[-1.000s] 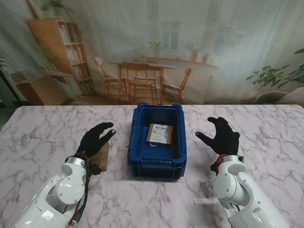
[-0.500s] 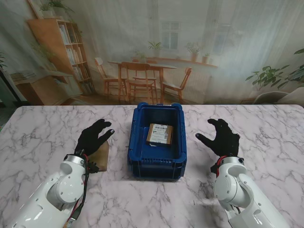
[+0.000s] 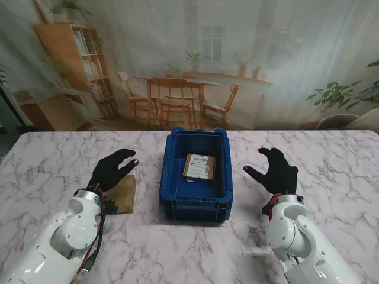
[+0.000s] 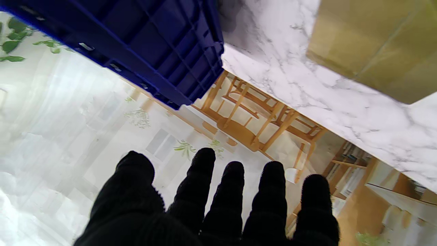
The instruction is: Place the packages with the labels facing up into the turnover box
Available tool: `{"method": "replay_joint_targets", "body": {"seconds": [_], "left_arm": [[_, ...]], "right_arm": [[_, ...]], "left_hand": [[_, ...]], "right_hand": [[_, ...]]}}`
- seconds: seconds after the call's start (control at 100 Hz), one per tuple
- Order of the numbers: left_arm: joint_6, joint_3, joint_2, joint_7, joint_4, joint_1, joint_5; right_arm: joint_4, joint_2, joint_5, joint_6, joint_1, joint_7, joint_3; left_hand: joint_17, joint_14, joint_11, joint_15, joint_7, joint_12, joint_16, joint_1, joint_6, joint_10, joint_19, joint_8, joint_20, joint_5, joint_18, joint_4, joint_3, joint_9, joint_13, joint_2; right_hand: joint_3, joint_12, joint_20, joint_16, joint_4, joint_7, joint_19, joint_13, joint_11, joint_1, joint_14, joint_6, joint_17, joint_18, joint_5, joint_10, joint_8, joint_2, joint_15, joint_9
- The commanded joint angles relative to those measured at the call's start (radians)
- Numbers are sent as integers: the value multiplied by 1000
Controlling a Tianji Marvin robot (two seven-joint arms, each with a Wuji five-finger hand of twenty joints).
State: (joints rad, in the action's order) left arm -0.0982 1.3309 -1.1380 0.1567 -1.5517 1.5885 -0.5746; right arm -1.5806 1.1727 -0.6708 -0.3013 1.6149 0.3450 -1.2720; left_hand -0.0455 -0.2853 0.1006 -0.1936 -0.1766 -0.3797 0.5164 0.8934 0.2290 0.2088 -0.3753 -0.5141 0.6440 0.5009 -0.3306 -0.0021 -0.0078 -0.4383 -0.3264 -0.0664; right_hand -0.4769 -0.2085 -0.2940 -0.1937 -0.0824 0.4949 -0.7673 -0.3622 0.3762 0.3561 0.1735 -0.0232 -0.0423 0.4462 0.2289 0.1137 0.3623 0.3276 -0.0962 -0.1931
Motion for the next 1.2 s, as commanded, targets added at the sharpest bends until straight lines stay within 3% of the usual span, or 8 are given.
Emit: {"method": "replay_joint_targets", "body": {"seconds": [0.0, 0.26, 0.38, 0.48, 0.67, 0.93, 1.09, 1.19], "left_arm": [[-17, 0, 7, -23, -50, -10, -1], [9, -46, 16, -153, -163, -87, 97], [39, -96, 22, -211, -200, -134, 128], [68, -143, 25, -247, -225, -168, 146], [149, -236, 21, -301, -242, -231, 246], [208, -358, 14, -335, -188, -306, 289], [251, -421, 8, -354, -146, -344, 322], [269, -453, 2, -357, -124, -364, 341]], "right_arm": [[5, 2, 0, -6, -1, -1, 4], [4, 2, 6, -9, -2, -8, 3], [1, 4, 9, -11, 1, -4, 1], [-1, 4, 11, -13, 3, -3, 0], [-5, 6, 18, -17, 6, -2, -2], [-8, 7, 23, -22, 9, -3, -4], [-7, 7, 23, -23, 9, 0, -5], [-6, 7, 23, -24, 8, 0, -4]], "left_hand": [[18, 6, 1, -2, 9, -14, 7, 15, -9, 1, -11, 7, 9, 7, 7, -12, -23, -34, -17, -38], [-9, -12, -4, -16, 6, -24, 21, 14, -8, 14, -78, 5, 31, 18, 12, -12, -23, -89, -66, -41], [-62, -22, -26, 1, 3, 39, -34, 12, -7, 34, -128, 5, -33, 30, 66, -13, -24, -122, -116, -41], [-96, -26, -27, -13, -1, 94, -92, 13, 2, 64, -239, 8, -138, 49, 101, -13, -25, -160, -156, -41], [-170, -73, -3, -111, -65, 98, -74, 26, 50, 87, -449, -9, -176, 191, 59, -8, -22, -341, -289, -34], [-176, -87, 55, -211, -88, 31, -2, 29, 34, 60, -562, -14, -159, 206, 18, -8, -22, -381, -311, -37], [-165, -109, 185, -347, -110, -145, 201, 29, 28, 42, -724, -42, -36, 205, -14, -8, -22, -368, -304, -37], [-189, -118, 192, -355, -108, -153, 231, 29, 33, 49, -774, -43, 3, 204, 2, -8, -22, -354, -296, -35]], "right_hand": [[-12, 3, -17, -3, 8, 11, 18, 17, -20, -8, -25, -23, 11, -43, -14, -5, -20, -26, 18, 17], [-15, 3, -19, -3, 8, 9, 21, 18, -20, -9, -26, -9, 13, -43, -16, 1, -22, -27, 19, 18], [-16, 3, -20, -2, 8, 8, 22, 19, -20, -9, -26, -4, 13, -43, -18, 4, -22, -29, 19, 18], [-16, 3, -20, -2, 8, 8, 22, 19, -20, -9, -26, -1, 13, -43, -20, 7, -22, -29, 20, 18], [-17, 3, -21, -2, 9, 7, 23, 21, -20, -8, -24, 9, 15, -47, -26, 19, -22, -33, 20, 19], [-17, 4, -23, -4, 10, 7, 26, 24, -21, -6, -18, 15, 17, -48, -29, 24, -21, -35, 18, 20], [-17, 4, -25, -5, 10, 7, 27, 25, -22, -5, -18, 16, 17, -50, -31, 24, -20, -37, 17, 19], [-17, 5, -26, -6, 10, 8, 27, 25, -23, -5, -17, 18, 17, -49, -31, 27, -20, -37, 16, 20]]}}
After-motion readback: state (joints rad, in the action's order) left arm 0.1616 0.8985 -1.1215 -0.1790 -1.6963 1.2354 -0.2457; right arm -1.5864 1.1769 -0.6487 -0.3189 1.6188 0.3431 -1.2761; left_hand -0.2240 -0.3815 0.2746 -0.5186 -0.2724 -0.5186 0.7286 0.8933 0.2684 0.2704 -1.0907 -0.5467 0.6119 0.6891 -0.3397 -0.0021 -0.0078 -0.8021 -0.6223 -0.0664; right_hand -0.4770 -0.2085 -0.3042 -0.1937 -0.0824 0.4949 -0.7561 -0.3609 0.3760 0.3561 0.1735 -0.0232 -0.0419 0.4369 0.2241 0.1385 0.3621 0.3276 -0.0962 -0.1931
